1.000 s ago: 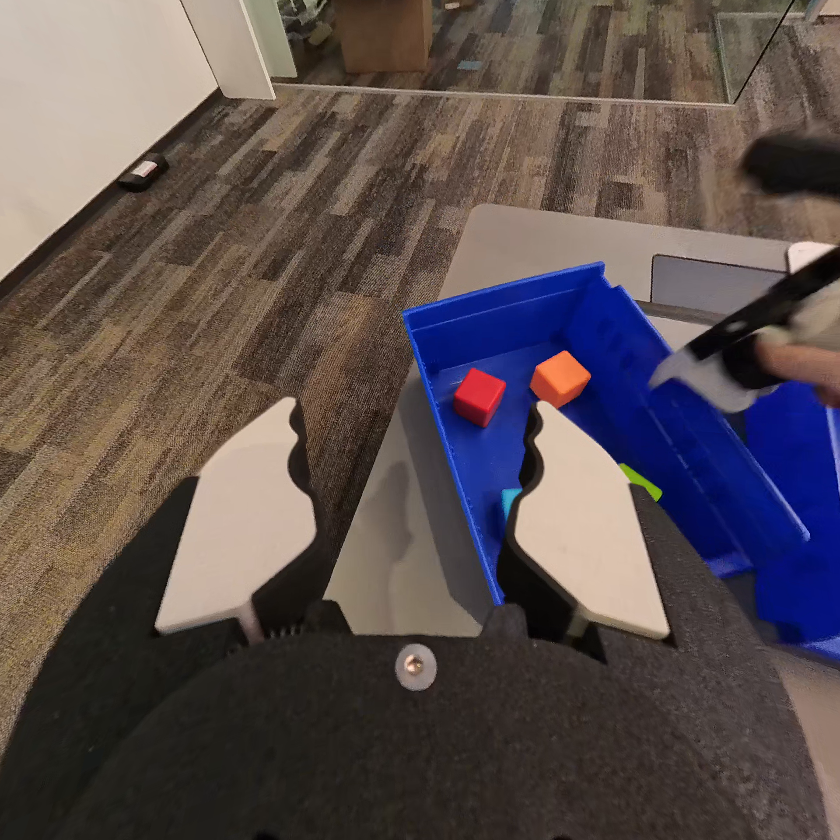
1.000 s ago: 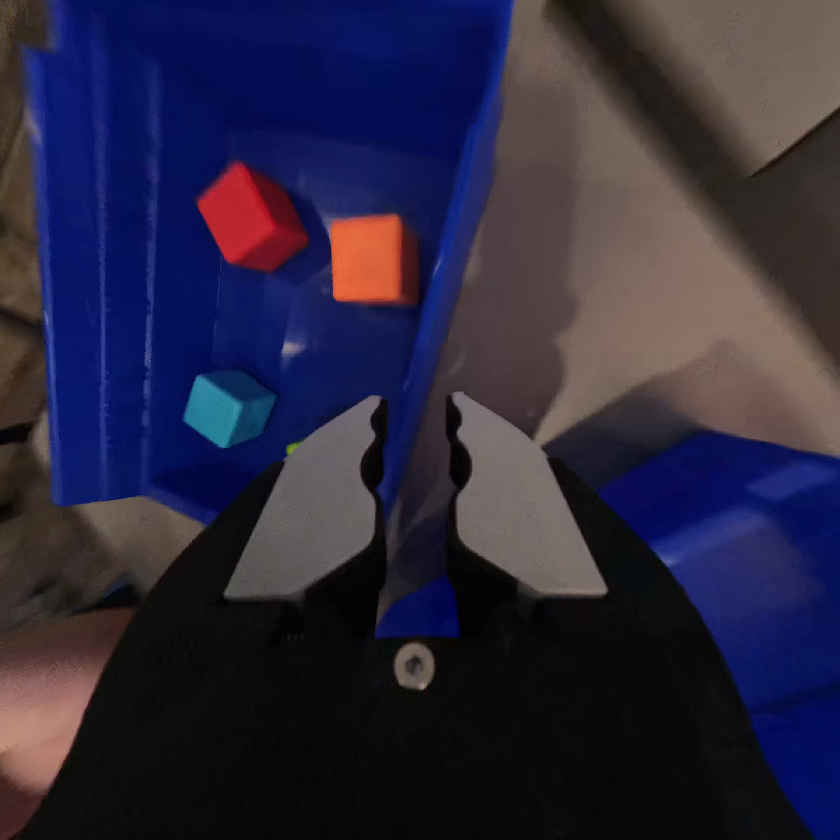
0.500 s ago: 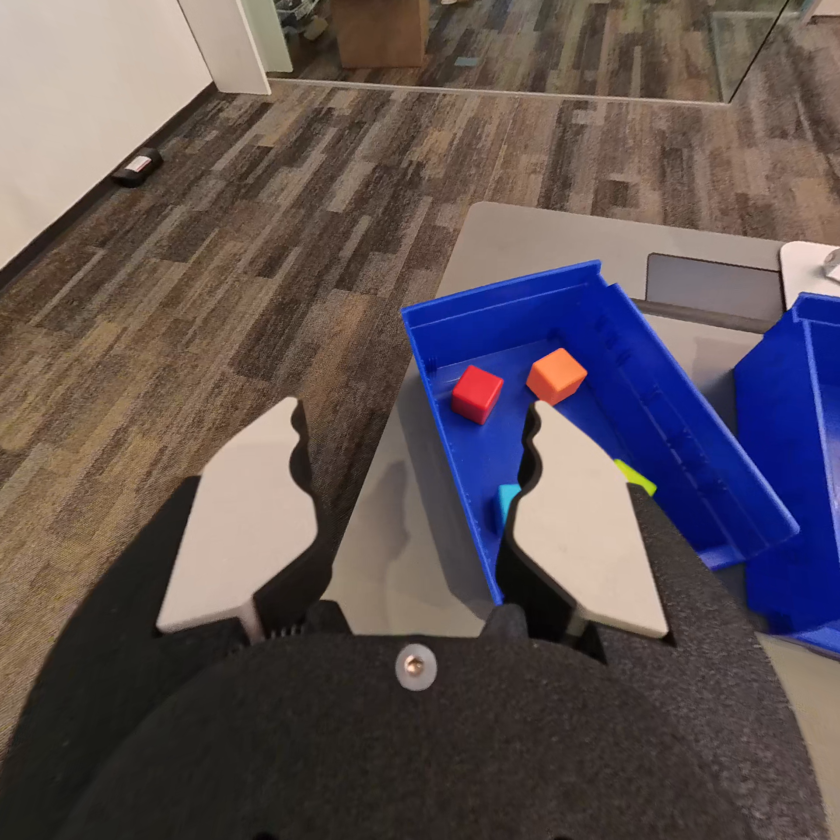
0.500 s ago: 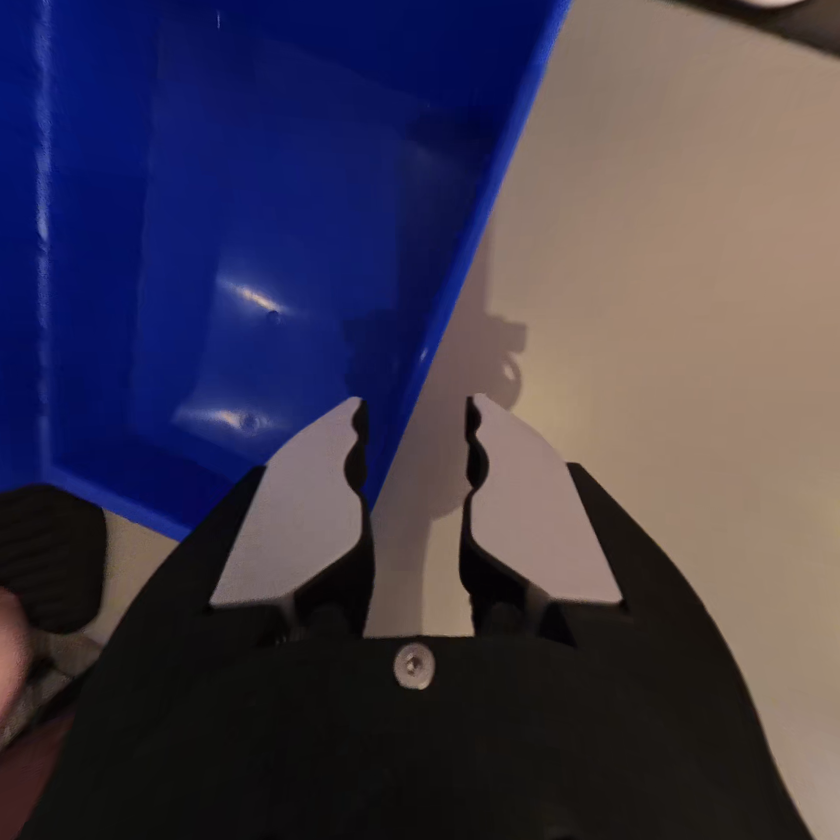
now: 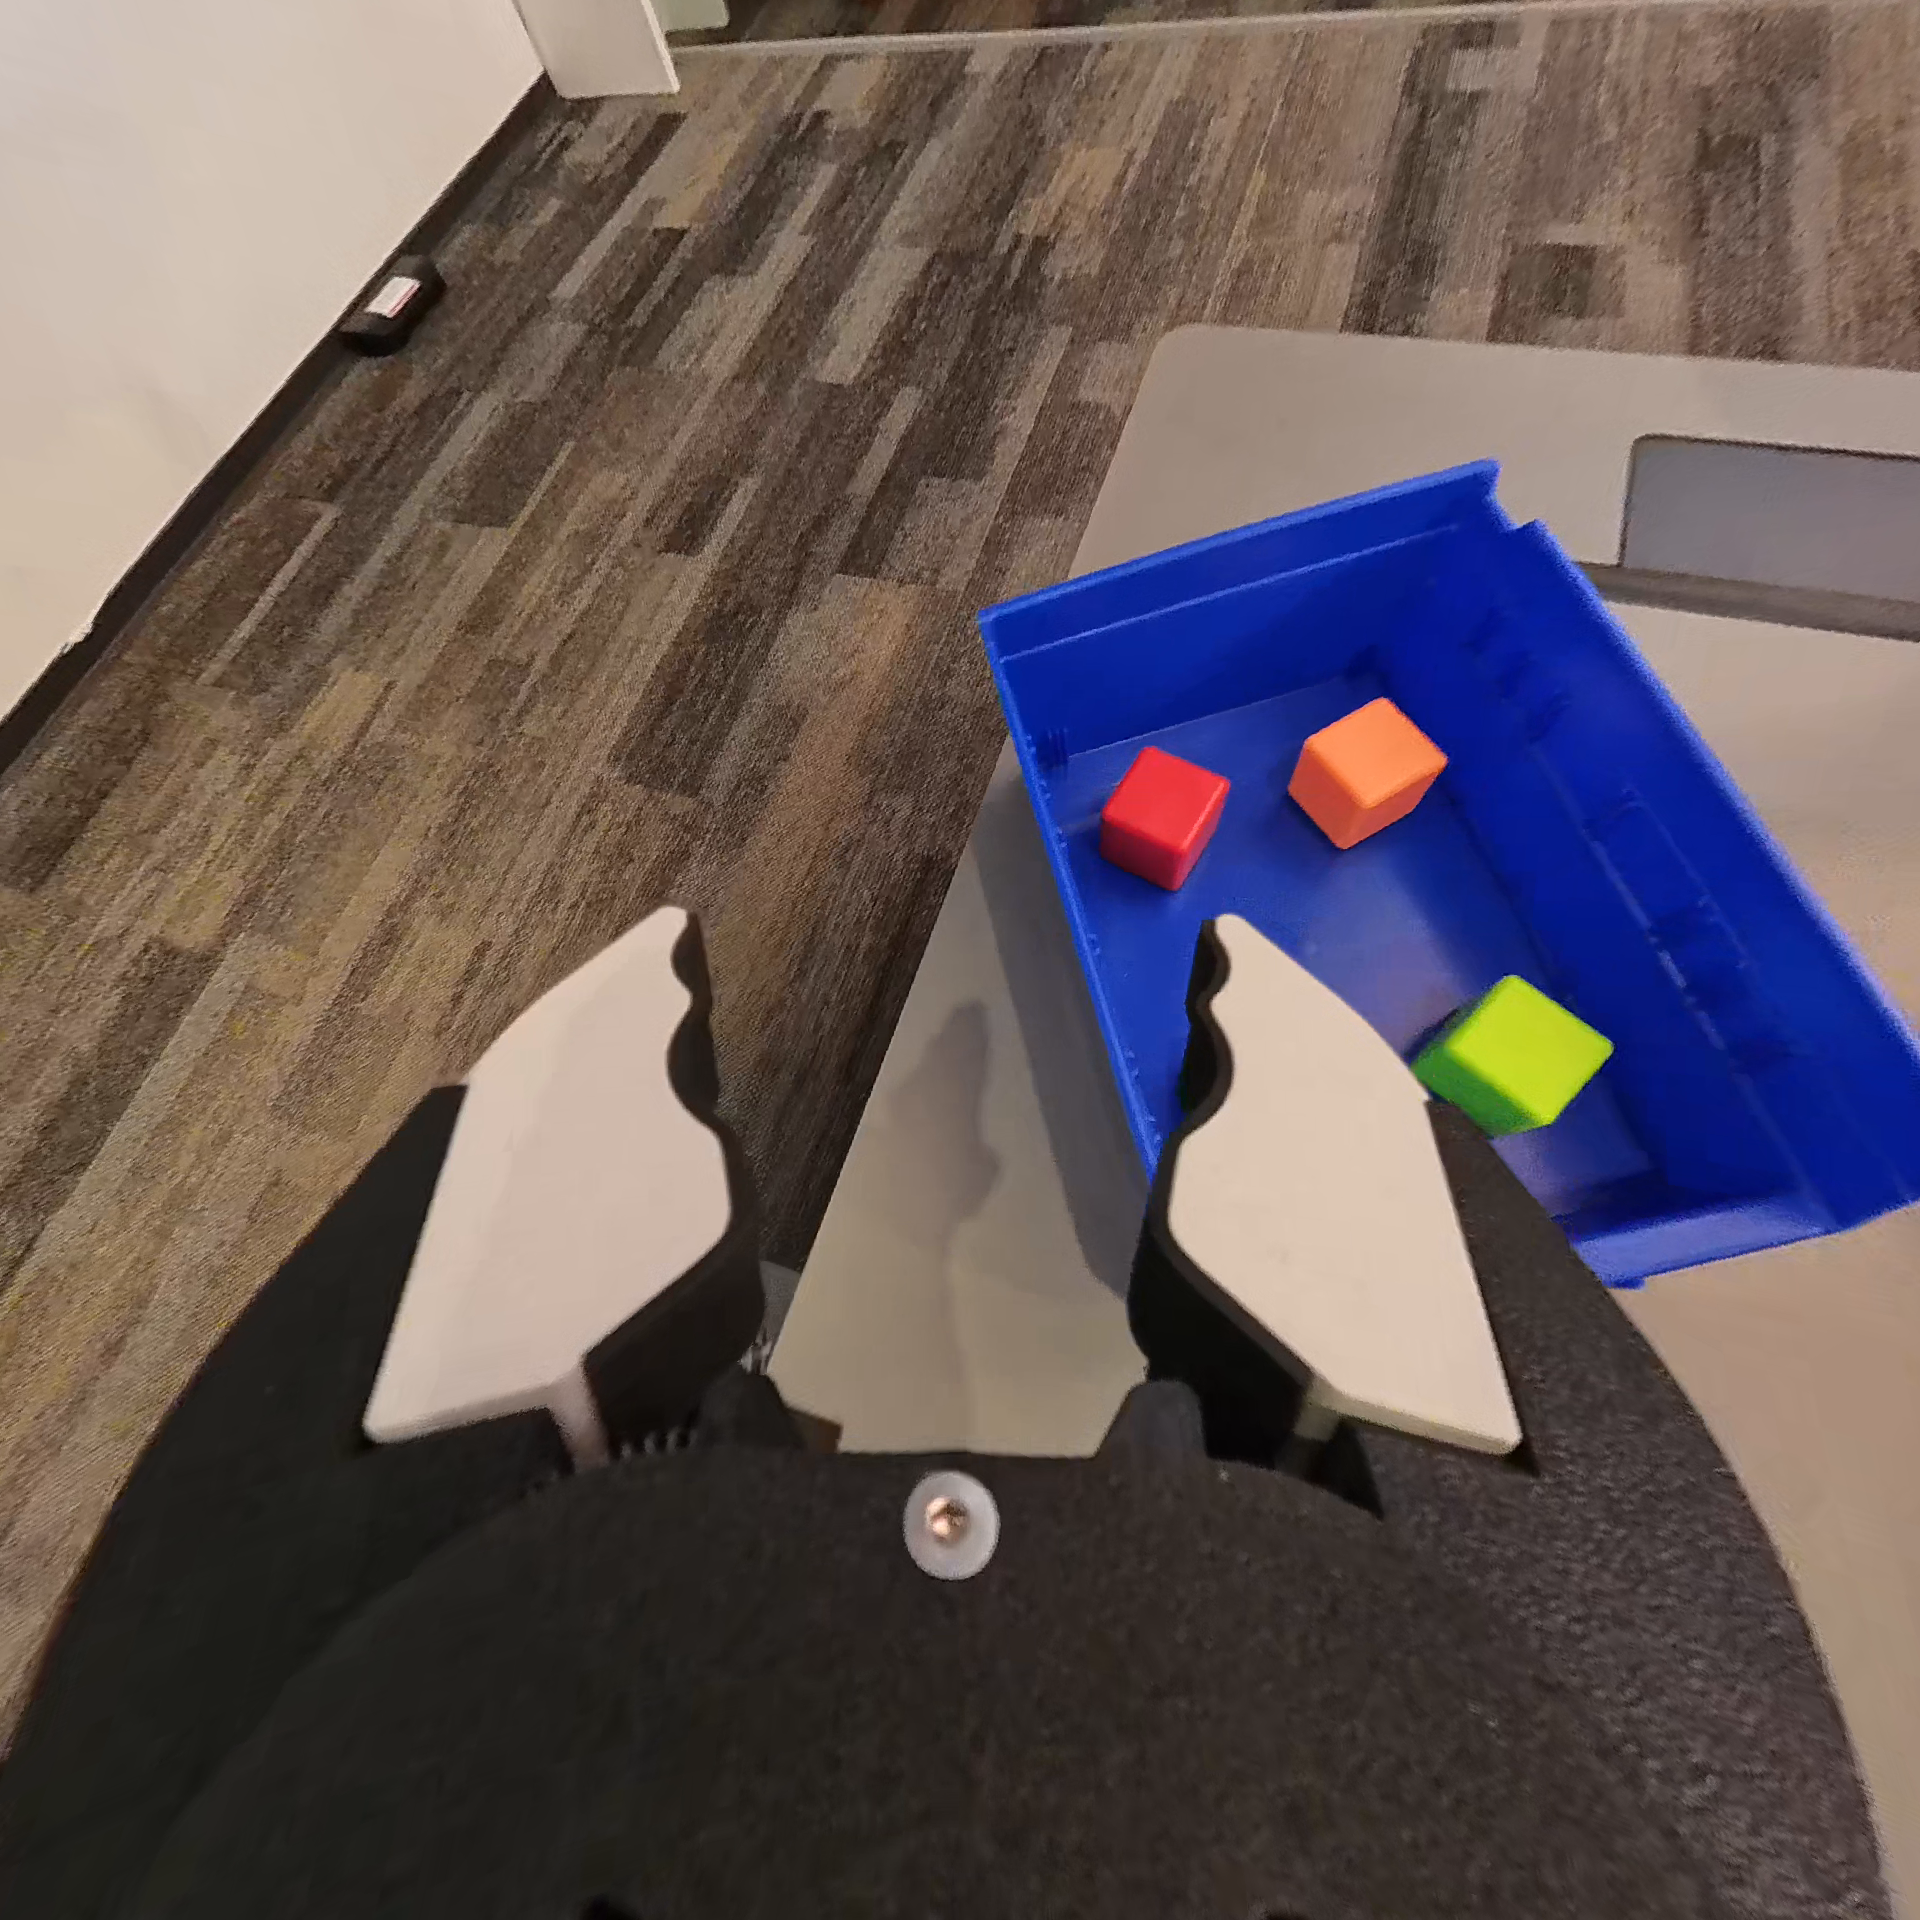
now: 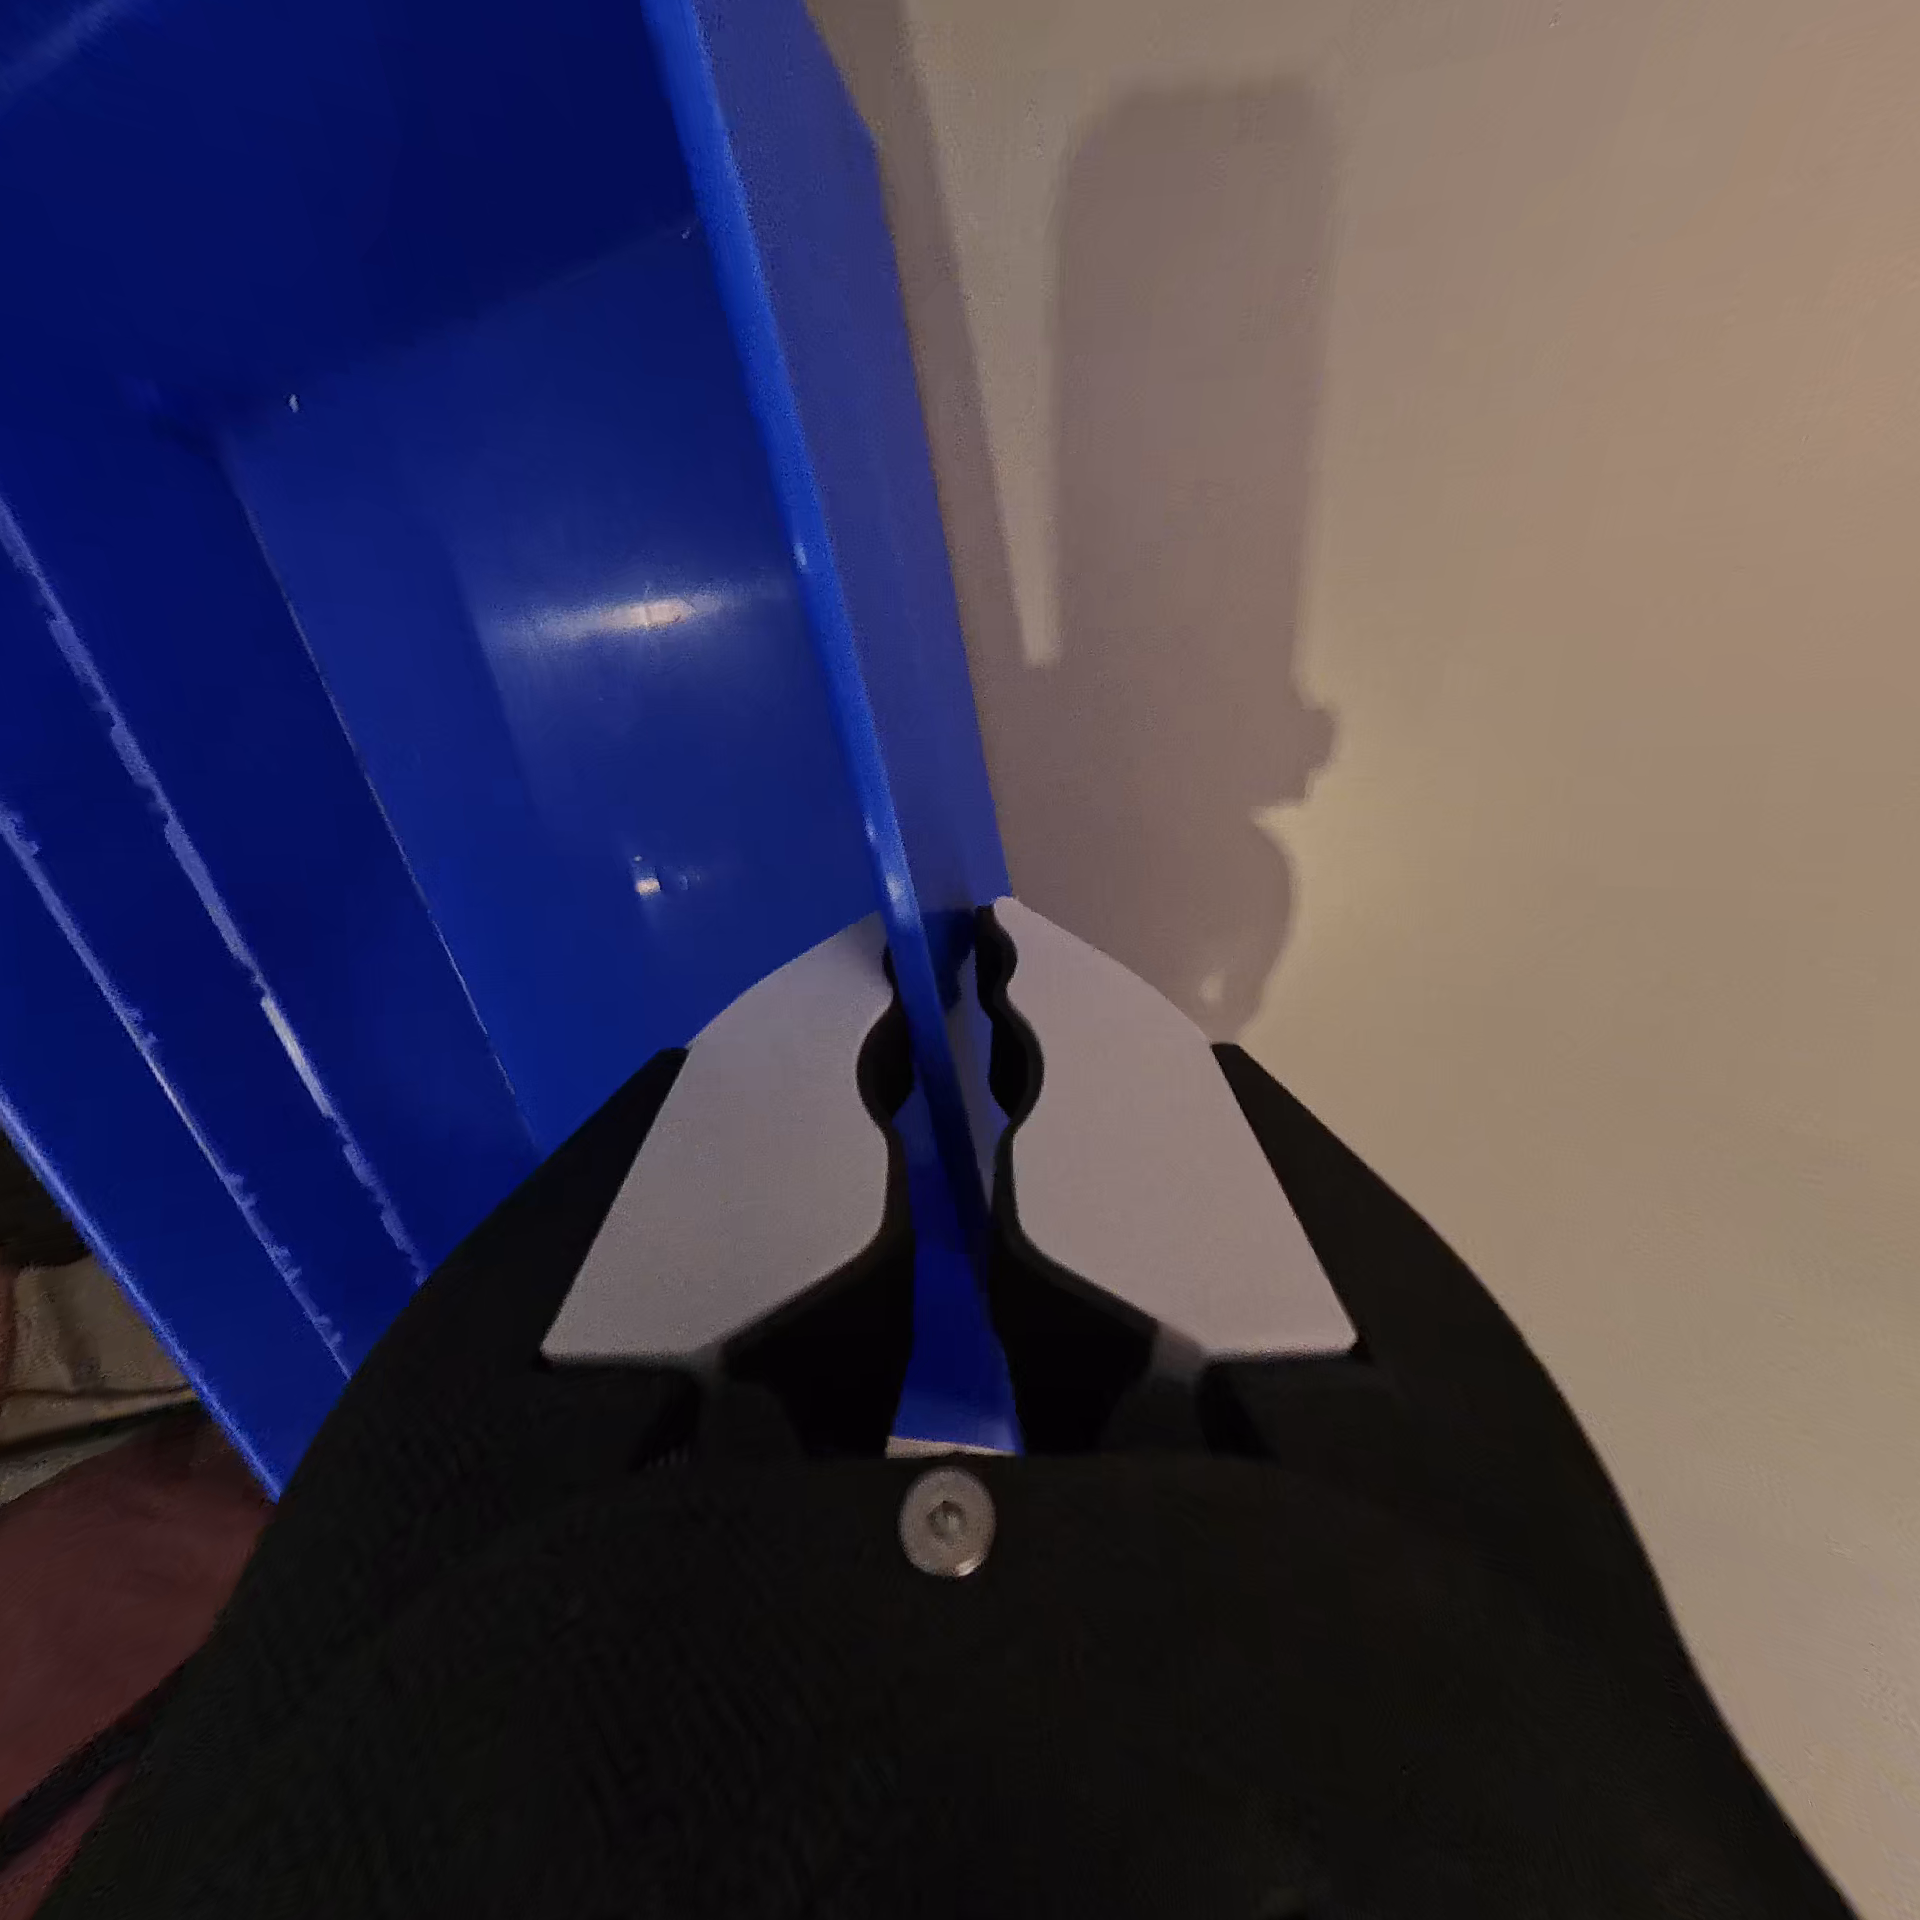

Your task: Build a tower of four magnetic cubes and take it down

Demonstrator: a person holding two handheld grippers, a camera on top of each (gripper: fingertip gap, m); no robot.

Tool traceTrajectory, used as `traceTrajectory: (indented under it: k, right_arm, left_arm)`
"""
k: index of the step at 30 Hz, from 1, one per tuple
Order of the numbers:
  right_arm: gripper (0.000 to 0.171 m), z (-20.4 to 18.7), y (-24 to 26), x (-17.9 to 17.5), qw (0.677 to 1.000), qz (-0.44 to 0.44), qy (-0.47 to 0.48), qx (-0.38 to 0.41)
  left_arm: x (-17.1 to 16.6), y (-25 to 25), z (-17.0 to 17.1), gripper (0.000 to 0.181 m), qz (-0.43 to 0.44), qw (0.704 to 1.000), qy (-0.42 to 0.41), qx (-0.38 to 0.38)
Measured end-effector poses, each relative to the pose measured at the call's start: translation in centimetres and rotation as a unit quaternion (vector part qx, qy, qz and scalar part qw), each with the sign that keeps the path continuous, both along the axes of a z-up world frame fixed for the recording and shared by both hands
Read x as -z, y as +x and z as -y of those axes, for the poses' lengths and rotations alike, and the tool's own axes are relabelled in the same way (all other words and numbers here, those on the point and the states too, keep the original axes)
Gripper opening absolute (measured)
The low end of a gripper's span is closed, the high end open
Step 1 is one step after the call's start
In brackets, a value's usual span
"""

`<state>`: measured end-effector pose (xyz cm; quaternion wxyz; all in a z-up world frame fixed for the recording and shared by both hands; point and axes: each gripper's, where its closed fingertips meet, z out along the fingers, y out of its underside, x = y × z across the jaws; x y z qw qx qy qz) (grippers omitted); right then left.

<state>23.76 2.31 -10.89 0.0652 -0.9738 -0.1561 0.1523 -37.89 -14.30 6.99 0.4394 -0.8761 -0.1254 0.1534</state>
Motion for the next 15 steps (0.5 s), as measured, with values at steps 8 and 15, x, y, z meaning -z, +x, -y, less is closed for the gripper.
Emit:
traceTrajectory:
  k: [8,15]
  right_arm:
    - [0.01,0.4,15.6,0.2,0.995,0.024,0.0,0.096]
    - [0.009,0.7,24.2,0.3,0.987,0.034,0.0,0.157]
  left_arm:
    - [-0.3,0.2,-0.4,0.086,-0.026,0.999,-0.014,-0.019]
    - [-0.1,0.4,-1.3,0.086,-0.04,0.998,-0.028,-0.034]
